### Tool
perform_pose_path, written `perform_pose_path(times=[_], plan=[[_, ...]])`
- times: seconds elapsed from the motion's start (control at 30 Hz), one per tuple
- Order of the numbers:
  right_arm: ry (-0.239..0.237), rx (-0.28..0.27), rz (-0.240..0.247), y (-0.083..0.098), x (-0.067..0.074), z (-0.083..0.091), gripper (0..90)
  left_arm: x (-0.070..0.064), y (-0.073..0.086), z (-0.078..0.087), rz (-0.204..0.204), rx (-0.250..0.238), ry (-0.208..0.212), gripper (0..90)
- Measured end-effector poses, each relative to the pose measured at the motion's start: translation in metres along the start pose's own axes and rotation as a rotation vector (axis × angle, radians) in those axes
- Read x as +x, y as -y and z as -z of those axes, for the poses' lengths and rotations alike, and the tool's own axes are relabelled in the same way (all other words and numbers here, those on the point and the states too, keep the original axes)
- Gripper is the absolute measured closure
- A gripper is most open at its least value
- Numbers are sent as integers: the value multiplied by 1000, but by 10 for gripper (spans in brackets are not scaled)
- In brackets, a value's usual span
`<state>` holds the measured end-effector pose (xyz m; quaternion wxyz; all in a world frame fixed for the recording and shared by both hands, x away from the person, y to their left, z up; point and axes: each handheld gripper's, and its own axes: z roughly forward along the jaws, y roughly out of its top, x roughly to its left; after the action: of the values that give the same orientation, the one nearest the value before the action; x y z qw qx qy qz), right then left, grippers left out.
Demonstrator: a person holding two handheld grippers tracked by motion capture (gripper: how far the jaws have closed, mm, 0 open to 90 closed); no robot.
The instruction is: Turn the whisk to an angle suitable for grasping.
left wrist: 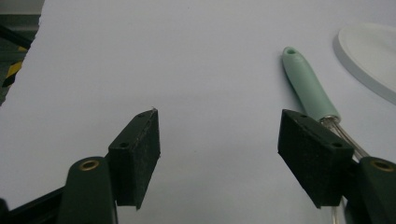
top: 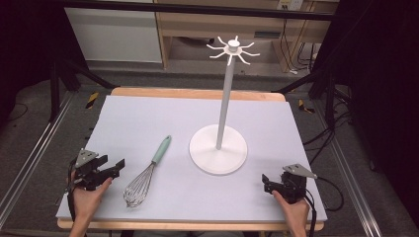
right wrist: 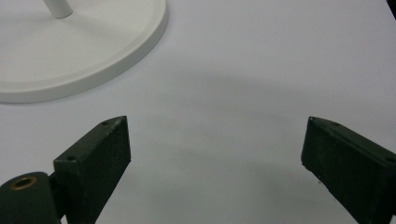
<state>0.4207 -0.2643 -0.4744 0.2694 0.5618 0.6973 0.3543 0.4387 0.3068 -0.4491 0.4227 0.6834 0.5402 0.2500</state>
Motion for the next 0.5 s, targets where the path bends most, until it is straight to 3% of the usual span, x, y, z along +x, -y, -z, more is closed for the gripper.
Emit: perform_pose_path(times=[0.5], plan=[[-9, -15, -18, 1, -1, 3, 88, -18, -12, 6, -32, 6, 77, 294]])
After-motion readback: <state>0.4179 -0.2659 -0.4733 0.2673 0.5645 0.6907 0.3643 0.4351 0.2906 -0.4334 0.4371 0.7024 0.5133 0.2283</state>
